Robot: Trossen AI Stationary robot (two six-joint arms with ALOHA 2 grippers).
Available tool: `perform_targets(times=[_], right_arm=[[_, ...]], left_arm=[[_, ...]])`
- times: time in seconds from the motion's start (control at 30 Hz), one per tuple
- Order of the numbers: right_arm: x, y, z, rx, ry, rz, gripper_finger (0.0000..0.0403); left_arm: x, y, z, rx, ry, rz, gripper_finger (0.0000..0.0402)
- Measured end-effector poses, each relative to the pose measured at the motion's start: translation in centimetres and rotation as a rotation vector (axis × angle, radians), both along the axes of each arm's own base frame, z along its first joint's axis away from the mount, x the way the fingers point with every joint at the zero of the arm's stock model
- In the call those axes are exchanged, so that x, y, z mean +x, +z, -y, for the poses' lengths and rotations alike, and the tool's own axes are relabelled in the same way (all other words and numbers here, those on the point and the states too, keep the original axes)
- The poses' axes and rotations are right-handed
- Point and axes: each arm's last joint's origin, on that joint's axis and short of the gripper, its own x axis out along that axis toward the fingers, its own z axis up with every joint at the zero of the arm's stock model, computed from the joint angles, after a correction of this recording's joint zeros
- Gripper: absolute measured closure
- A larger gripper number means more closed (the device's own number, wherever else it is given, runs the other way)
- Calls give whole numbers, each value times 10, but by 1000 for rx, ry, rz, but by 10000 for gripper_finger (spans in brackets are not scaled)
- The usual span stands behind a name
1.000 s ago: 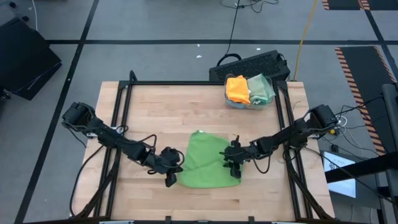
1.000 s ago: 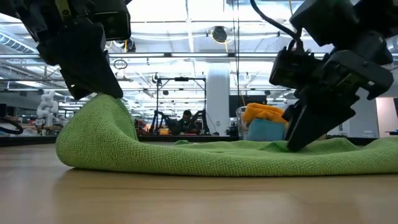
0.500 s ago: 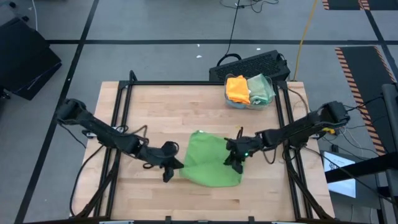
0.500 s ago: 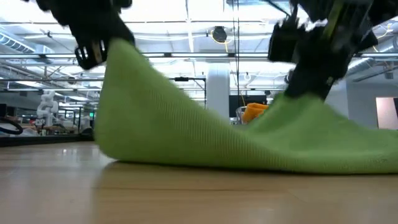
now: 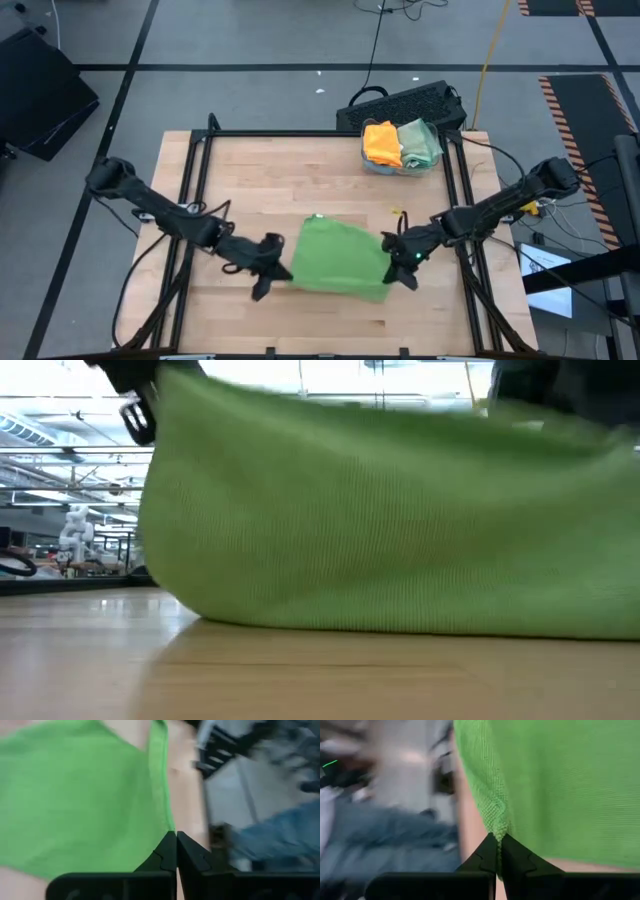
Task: Fold microfiber towels
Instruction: Fold the green microfiber towel
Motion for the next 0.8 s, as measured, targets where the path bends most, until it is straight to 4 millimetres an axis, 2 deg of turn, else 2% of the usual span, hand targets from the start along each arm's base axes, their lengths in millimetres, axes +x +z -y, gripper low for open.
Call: perform_targets(times=[0.17,0.27,0.43,0.57,0.8], right_arm=[[-3,-15,10,-97,-209,-53,400],[-6,-21,13,-110,-261,-84,400],[-16,-35,18,-148,-345,-207,400],[-20,-41,21,-170,-382,-234,400],[-21,-46,33,-213,-466,-259,399]], left_arm=[[14,-7,-35,110,100,-25,397],[20,-9,-60,187,163,-29,399],[34,-25,-97,267,212,-75,395],[44,-41,-115,260,196,-121,399],[49,-50,-135,293,259,-138,396]])
